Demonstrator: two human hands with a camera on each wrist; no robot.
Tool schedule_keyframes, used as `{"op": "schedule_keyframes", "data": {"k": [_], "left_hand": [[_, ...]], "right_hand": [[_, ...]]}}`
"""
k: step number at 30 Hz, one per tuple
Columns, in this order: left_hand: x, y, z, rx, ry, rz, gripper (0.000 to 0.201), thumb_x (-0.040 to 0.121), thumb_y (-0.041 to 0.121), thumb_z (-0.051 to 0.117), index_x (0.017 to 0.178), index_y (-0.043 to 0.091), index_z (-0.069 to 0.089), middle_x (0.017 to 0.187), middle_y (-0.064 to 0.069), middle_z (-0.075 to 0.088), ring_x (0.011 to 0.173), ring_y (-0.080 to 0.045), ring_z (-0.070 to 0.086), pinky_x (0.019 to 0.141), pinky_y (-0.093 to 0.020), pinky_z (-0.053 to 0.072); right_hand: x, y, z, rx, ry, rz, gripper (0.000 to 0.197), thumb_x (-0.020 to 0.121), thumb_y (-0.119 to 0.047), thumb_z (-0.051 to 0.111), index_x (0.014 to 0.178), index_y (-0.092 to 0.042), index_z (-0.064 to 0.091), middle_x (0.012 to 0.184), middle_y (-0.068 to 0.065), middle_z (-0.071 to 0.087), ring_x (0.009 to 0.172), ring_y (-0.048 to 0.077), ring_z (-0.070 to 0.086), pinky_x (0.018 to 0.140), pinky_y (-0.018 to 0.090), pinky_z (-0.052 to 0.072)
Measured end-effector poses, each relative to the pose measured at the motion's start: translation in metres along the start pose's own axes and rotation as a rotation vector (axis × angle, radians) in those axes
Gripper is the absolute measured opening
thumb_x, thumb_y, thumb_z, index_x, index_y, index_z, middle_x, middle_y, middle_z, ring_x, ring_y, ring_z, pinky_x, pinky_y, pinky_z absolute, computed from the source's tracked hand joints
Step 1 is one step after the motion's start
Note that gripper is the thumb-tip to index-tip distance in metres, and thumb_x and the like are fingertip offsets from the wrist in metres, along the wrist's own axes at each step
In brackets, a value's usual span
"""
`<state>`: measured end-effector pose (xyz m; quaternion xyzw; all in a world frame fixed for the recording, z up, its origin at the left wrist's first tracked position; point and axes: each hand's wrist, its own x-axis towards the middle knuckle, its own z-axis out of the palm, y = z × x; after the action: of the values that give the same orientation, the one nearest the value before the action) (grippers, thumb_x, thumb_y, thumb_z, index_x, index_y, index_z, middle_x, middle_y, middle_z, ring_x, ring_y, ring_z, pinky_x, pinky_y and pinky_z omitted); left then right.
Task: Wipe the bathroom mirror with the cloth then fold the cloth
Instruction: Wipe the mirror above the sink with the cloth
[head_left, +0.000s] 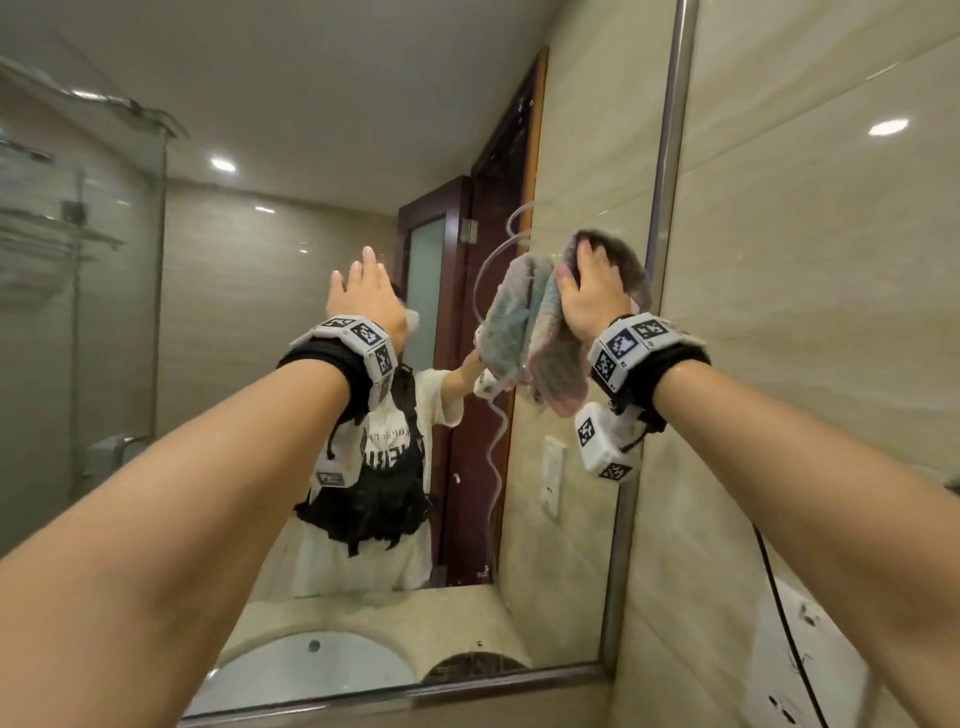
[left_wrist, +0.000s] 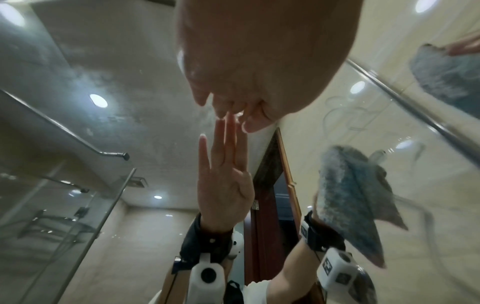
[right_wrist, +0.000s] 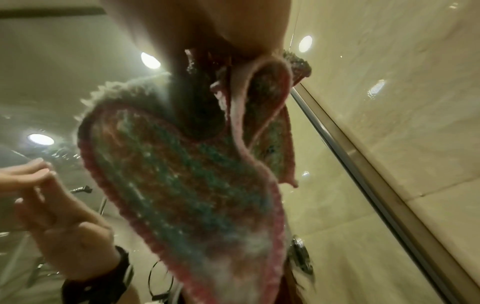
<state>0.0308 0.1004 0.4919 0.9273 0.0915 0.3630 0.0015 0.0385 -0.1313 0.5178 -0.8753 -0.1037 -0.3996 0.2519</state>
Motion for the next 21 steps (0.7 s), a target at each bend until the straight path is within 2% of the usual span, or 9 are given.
{"op": "schedule_keyframes", "data": {"k": [4,10,15,18,21], "left_hand": [[0.004,0.007,0.002,0.032,-0.003,-0.036,0.072,0.095,0.035,0.041,0.149,0.000,0.010,0.158,-0.014,-0.003,0.145,-0.026,0.009,0.119,-0.038,0.012],[0.008,0.005,-0.008,0.119,-0.040,-0.003,0.064,0.093,0.035,0.043,0.145,0.002,0.027,0.157,-0.015,0.006,0.141,-0.027,0.021,0.115,-0.040,0.020],[0.014,0.000,-0.016,0.090,-0.102,-0.005,0.057,0.094,0.030,0.043,0.143,0.004,0.031,0.156,-0.013,0.008,0.138,-0.027,0.028,0.111,-0.041,0.025],[0.017,0.003,-0.018,0.107,-0.115,-0.025,0.056,0.094,0.030,0.042,0.143,0.004,0.032,0.156,-0.013,0.010,0.136,-0.029,0.031,0.110,-0.041,0.027],[0.020,0.005,-0.013,0.125,-0.093,-0.035,0.051,0.095,0.030,0.040,0.140,0.004,0.037,0.154,-0.013,0.015,0.131,-0.029,0.036,0.106,-0.039,0.032]], "right_hand": [[0.023,-0.007,0.003,-0.050,0.009,-0.024,0.057,0.101,-0.036,0.029,0.151,-0.016,0.009,0.159,0.004,0.005,0.146,0.027,0.005,0.117,0.047,0.011],[0.054,-0.014,0.016,-0.072,0.013,0.067,0.059,0.100,-0.034,0.031,0.151,-0.015,0.007,0.159,0.007,0.003,0.146,0.029,0.004,0.117,0.050,0.008],[0.067,-0.015,0.030,-0.050,-0.001,0.079,0.059,0.101,-0.031,0.030,0.150,-0.011,0.004,0.158,0.011,0.002,0.146,0.030,0.005,0.118,0.047,0.008],[0.077,-0.010,0.036,-0.068,0.036,0.151,0.060,0.101,-0.031,0.030,0.150,-0.008,0.004,0.158,0.015,0.004,0.145,0.032,0.006,0.117,0.047,0.008],[0.080,-0.008,0.046,-0.143,0.059,0.140,0.059,0.101,-0.031,0.031,0.149,-0.006,0.008,0.156,0.018,0.008,0.144,0.035,0.009,0.115,0.048,0.011]]}}
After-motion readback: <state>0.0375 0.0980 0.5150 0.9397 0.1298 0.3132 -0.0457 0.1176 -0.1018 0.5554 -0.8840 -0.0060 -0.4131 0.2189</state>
